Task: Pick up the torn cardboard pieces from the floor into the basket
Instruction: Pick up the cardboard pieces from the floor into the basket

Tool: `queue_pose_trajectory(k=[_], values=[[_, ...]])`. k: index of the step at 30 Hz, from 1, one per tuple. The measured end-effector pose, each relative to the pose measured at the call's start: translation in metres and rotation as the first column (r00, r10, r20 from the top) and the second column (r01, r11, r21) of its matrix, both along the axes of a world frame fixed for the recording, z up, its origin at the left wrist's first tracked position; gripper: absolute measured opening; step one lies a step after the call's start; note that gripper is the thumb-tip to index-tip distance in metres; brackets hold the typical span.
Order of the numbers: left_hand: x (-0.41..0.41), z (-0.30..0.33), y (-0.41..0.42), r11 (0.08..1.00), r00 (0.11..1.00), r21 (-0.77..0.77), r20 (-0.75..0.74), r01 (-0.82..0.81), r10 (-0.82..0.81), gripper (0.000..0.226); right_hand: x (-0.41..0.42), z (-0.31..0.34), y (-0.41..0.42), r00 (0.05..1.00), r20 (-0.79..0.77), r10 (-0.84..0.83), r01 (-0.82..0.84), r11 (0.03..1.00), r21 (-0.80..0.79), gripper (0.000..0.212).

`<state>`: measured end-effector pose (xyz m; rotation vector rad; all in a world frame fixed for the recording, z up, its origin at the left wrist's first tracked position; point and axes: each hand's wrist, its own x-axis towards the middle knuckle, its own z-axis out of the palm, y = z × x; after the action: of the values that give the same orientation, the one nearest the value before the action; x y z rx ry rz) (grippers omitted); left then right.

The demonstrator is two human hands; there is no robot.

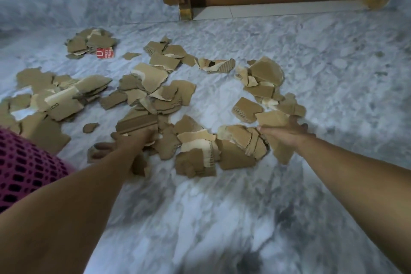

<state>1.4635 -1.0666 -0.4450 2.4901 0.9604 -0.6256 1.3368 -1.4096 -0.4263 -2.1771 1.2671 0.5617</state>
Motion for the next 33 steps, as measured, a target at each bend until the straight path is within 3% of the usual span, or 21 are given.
queue_pose_trajectory(k=[5, 10, 13, 17, 21, 25, 27, 29, 33], values=[[-0.008, 0.001, -0.026, 0.993, 0.989, 0.030, 0.087, 0.114, -0.116, 0.114, 0.008, 0.000, 0.034, 0.997, 0.004, 0.080, -0.080, 0.996, -0.030, 0.114], [-0.018, 0.002, -0.035, 0.976, 0.967, 0.008, 0.129, 0.219, -0.219, 0.102, 0.010, 0.001, 0.052, 0.994, -0.010, 0.110, -0.110, 0.992, -0.054, 0.117], [-0.023, 0.003, -0.035, 0.973, 0.966, -0.049, 0.138, 0.227, -0.219, 0.109, 0.011, -0.002, 0.056, 0.999, 0.029, 0.035, -0.037, 0.996, 0.085, 0.123], [-0.027, 0.012, -0.038, 0.987, 0.989, -0.094, 0.079, 0.129, -0.122, 0.107, 0.012, 0.003, 0.060, 0.964, 0.177, -0.198, 0.129, 0.931, 0.341, 0.077], [-0.027, 0.012, -0.037, 0.984, 0.995, -0.156, 0.072, 0.086, -0.075, 0.073, 0.015, 0.016, 0.071, 0.931, 0.231, -0.281, 0.172, 0.900, 0.400, 0.060], [-0.032, 0.015, -0.036, 0.978, 0.996, -0.193, 0.069, 0.075, -0.063, 0.055, 0.017, 0.013, 0.082, 0.918, 0.253, -0.305, 0.177, 0.887, 0.426, 0.069], [-0.032, 0.016, -0.036, 0.963, 0.994, -0.252, 0.066, 0.098, -0.084, 0.066, 0.018, 0.011, 0.086, 0.924, 0.246, -0.293, 0.162, 0.882, 0.442, 0.077], [-0.031, 0.015, -0.036, 0.901, 0.995, -0.421, 0.054, 0.101, -0.086, 0.078, 0.018, 0.009, 0.092, 0.928, 0.237, -0.287, 0.155, 0.877, 0.455, 0.082], [-0.038, 0.023, -0.036, 0.767, 0.998, -0.640, 0.014, 0.054, -0.059, 0.061, 0.019, 0.002, 0.100, 0.917, 0.222, -0.331, 0.178, 0.839, 0.514, 0.067]])
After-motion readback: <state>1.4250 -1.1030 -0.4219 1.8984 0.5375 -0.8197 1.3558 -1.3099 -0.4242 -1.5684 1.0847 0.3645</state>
